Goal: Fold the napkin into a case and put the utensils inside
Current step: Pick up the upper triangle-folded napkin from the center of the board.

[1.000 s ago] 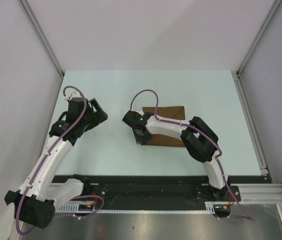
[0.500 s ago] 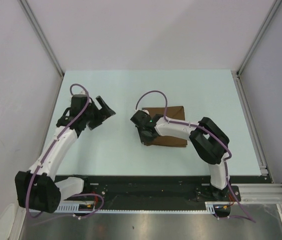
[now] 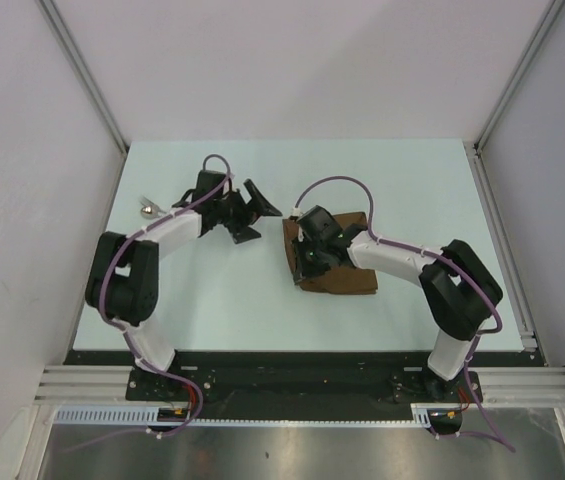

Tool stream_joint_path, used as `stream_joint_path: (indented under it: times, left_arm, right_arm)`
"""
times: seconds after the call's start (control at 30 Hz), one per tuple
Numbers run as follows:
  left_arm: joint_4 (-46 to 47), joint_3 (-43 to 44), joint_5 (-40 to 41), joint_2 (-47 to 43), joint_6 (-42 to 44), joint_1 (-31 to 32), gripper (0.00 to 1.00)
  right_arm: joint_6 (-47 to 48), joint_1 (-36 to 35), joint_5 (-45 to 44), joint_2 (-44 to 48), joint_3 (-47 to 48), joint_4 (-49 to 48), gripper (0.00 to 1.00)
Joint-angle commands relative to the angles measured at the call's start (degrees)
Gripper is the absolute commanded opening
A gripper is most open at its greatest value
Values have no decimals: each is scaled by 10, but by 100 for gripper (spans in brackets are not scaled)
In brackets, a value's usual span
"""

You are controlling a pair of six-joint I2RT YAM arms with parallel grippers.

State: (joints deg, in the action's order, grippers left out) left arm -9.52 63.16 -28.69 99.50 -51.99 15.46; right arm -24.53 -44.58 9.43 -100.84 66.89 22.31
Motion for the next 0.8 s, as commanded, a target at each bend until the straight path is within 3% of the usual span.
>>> stream_joint_path:
  times: [0.0,0.23,0.67,0.77]
  left_arm:
    - [38,64,2,75,-34,25,99]
    - [-30,120,53,137,-42,33,91]
    - [-11,161,52,219,-86,54,81]
    - [-17,166,53,225,-94,55,74]
  right_arm:
    - [12,8,42,32,-7,-38,0]
    - [5,22,50,49,-19,-46,0]
    - [3,30,64,64,-27,-53,0]
    - [2,33,65,67,-30,-54,0]
